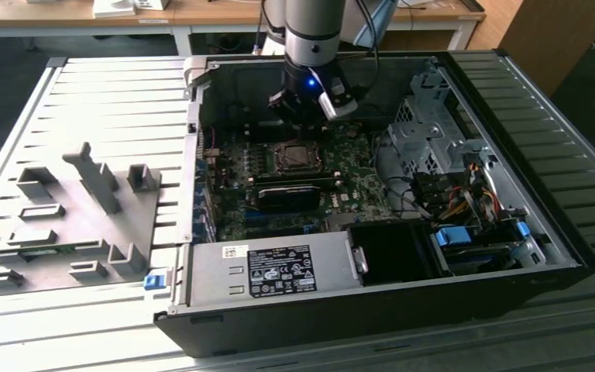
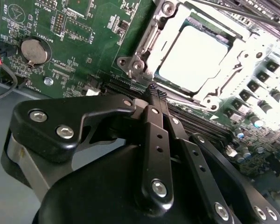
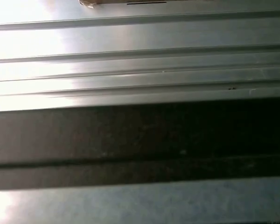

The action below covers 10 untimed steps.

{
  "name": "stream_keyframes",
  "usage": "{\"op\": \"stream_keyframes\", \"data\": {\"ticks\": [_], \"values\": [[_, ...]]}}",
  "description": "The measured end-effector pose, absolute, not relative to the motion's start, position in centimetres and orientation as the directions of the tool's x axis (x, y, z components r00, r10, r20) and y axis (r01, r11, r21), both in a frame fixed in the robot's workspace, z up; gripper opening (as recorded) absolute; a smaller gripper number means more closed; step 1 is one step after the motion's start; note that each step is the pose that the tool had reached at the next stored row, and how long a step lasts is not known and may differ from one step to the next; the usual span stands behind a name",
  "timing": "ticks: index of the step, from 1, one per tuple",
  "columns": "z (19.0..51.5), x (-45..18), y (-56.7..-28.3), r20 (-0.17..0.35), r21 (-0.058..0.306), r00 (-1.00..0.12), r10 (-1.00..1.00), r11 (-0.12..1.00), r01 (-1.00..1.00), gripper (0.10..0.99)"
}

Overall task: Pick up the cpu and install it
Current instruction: 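Install the first cpu locking lever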

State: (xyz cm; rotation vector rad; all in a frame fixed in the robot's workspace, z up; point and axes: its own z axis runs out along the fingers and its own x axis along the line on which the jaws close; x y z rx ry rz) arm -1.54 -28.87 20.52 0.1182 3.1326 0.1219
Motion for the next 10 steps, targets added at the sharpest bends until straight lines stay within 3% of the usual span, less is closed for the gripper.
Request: {"op": "stream_keyframes", "data": {"ticks": [10], "values": [[20.04, -1.44, -28.87, 0.000, 0.077, -0.997, 0.076, 0.994, 0.075, 0.106]]}}
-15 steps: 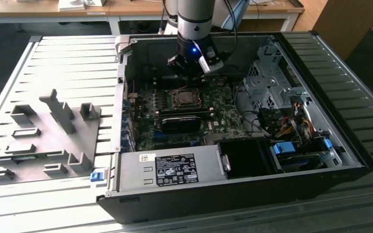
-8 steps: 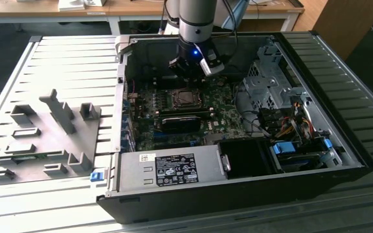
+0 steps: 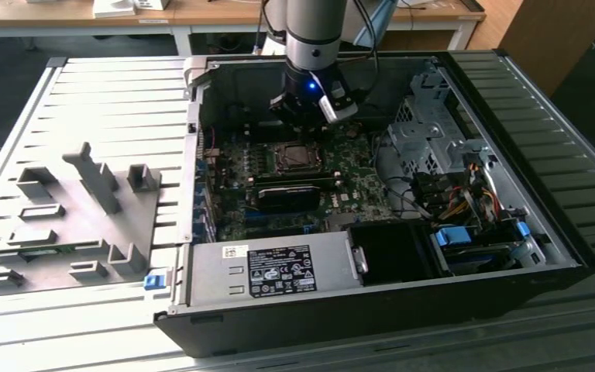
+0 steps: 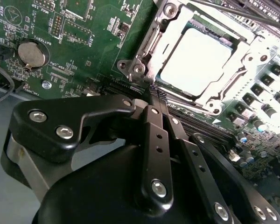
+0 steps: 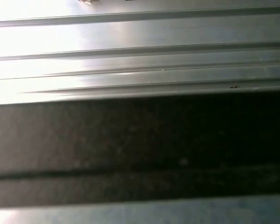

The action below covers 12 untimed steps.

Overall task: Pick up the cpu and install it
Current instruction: 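Install the first cpu locking lever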

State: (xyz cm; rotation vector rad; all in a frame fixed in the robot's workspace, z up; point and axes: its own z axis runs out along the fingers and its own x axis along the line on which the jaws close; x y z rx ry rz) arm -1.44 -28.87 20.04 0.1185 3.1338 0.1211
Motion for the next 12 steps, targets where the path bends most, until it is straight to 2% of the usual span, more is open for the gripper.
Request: {"op": "stream_keyframes", "data": {"ticks": [7, 12], "values": [[20.34, -1.43, -28.86, -0.001, 0.076, -0.997, 0.075, 0.994, 0.075, 0.106], [20.20, -1.44, -28.86, -0.002, 0.053, -0.997, 0.075, 0.996, 0.075, 0.106]]}}
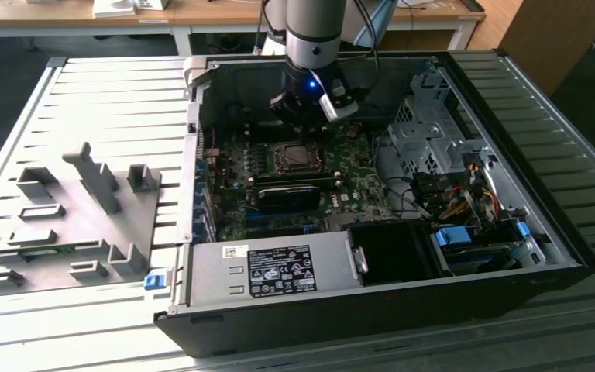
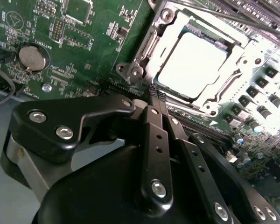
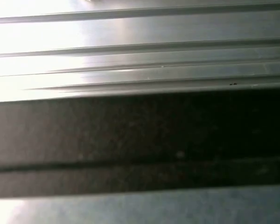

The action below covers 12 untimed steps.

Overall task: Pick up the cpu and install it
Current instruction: 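Install the first cpu locking lever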

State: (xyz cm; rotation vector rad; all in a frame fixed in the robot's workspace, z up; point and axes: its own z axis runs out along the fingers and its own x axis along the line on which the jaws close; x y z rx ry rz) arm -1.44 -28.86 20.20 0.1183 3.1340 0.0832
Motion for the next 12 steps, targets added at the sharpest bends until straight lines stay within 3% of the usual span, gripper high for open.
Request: {"op": "stream_keyframes", "data": {"ticks": [12], "values": [[19.61, -1.31, -28.67, -0.003, 0.037, -0.997, 0.075, 0.996, 0.075, 0.106]]}}
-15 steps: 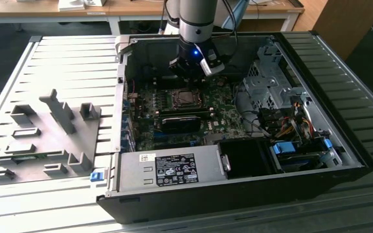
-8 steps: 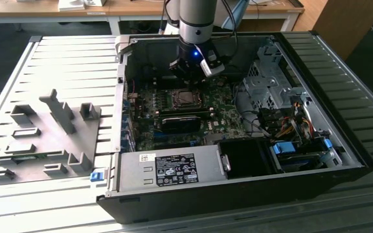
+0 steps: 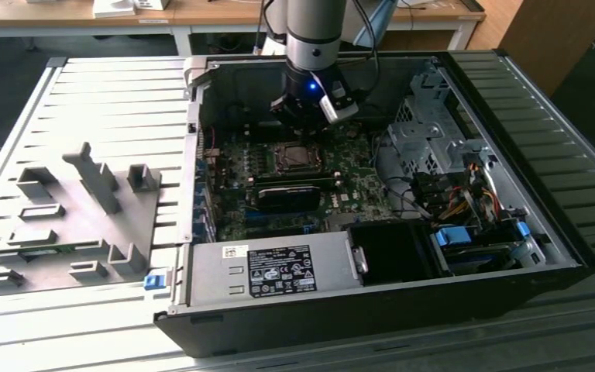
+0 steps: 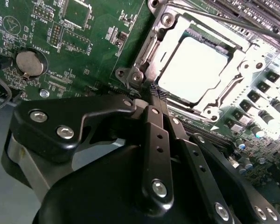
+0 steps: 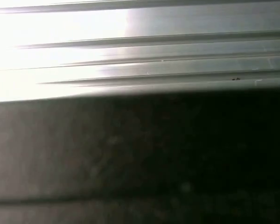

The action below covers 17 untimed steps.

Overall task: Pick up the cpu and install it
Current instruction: 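Install the first cpu locking lever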

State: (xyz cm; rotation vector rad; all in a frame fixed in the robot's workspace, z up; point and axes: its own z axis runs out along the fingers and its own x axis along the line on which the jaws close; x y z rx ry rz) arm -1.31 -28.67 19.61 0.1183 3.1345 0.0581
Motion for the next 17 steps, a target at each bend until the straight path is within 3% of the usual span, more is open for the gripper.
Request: {"op": "stream_keyframes", "data": {"ticks": [17], "values": [[20.47, -1.30, -28.59, -0.001, 0.049, -0.997, 0.075, 0.996, 0.075, 0.106]]}}
